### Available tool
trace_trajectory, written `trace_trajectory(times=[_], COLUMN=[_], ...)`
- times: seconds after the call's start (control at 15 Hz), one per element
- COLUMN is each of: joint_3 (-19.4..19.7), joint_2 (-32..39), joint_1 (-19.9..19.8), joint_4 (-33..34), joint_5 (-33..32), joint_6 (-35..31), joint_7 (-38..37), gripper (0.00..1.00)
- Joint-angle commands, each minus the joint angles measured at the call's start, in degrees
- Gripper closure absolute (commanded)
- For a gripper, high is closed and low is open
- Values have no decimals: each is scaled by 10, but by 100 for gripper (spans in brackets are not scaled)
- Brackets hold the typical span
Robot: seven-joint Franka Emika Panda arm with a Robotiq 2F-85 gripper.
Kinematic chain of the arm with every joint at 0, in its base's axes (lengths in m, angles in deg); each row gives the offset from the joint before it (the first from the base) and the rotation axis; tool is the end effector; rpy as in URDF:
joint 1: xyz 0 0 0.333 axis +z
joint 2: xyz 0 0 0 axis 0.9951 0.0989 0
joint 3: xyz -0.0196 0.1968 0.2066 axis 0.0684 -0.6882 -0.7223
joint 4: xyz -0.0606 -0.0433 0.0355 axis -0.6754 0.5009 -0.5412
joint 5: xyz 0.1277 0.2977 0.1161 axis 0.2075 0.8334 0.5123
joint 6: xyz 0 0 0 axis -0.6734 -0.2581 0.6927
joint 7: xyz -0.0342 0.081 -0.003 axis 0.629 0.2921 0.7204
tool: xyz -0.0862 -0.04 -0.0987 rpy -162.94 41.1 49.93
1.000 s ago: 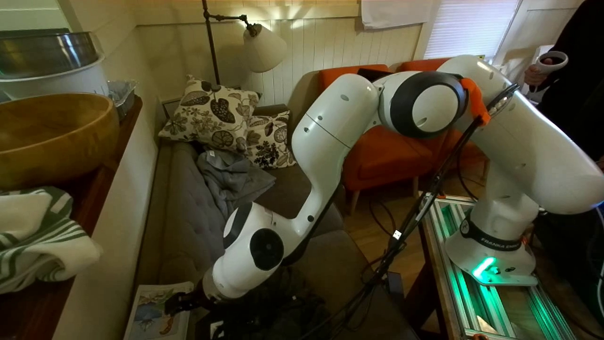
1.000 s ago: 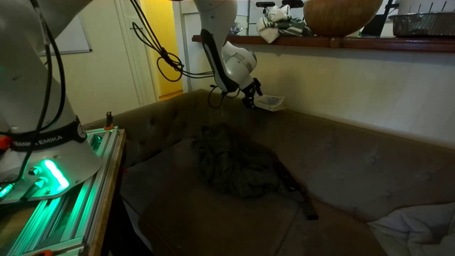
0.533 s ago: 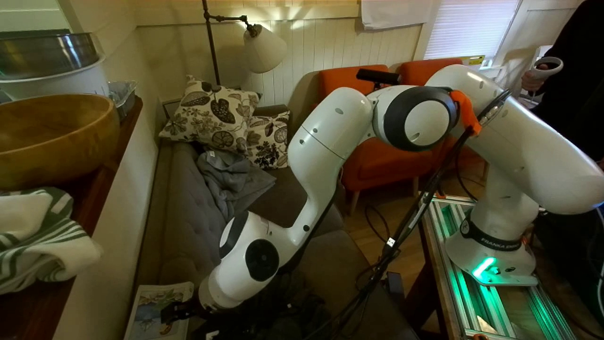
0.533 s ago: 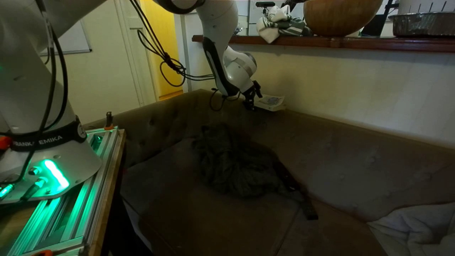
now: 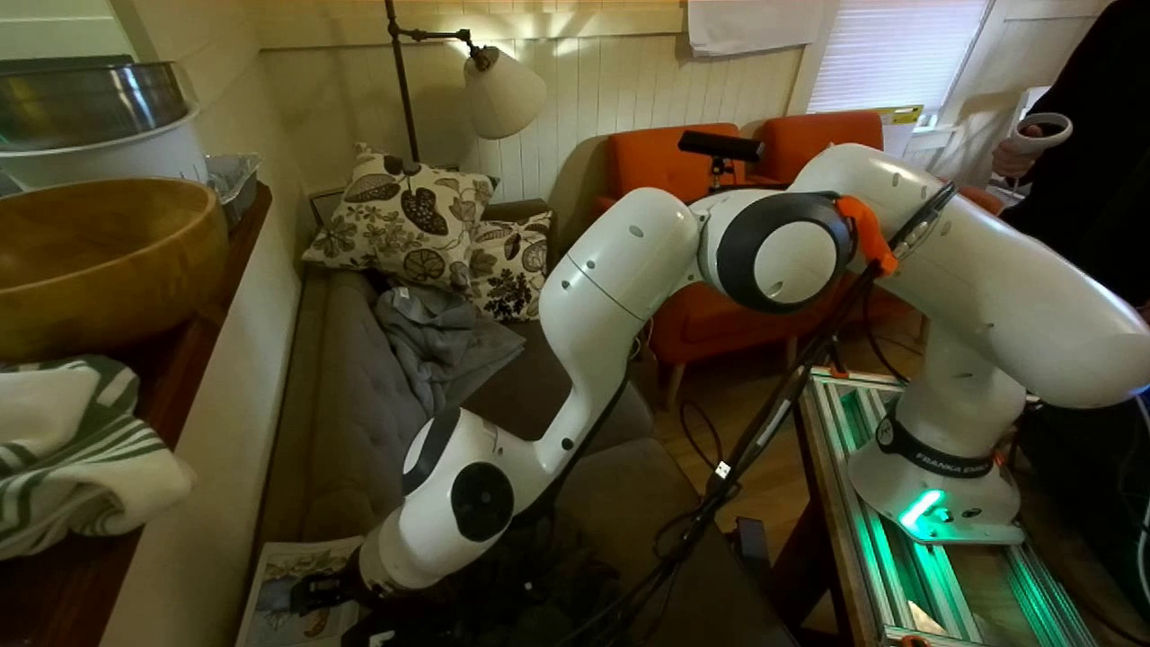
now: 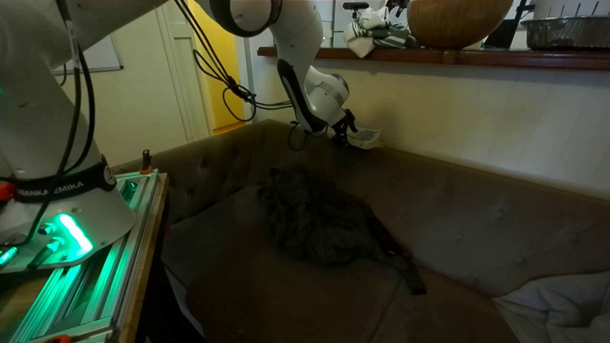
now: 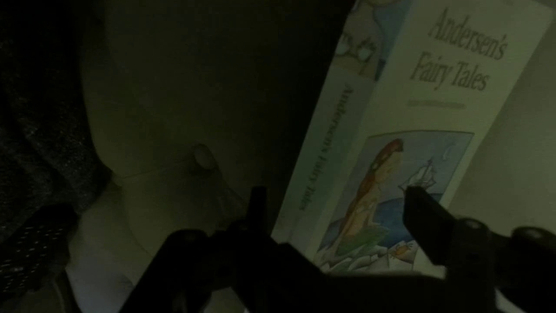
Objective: Put the white book in the wooden bowl.
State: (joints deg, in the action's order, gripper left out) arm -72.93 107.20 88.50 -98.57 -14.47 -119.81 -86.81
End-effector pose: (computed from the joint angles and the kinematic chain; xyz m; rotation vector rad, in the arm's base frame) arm 0.6214 0.2821 0.1026 -2.3070 1.1753 -0.8265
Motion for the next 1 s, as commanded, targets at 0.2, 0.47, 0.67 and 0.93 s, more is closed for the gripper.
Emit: trace_trajectory(times=[0.2,0.47,0.67,0.93], joint_3=[1,-9,-38,-78], joint_2=[33,21,-21,-92], joint_1=[10,8,-18,-73], joint_4=[49,50,14,-93], joint_5=[-22,-27,-41,-17], joint_6=[-8,-7,21,64], joint_7=[-31,-30,-31,-33], gripper=[70,95,93,93])
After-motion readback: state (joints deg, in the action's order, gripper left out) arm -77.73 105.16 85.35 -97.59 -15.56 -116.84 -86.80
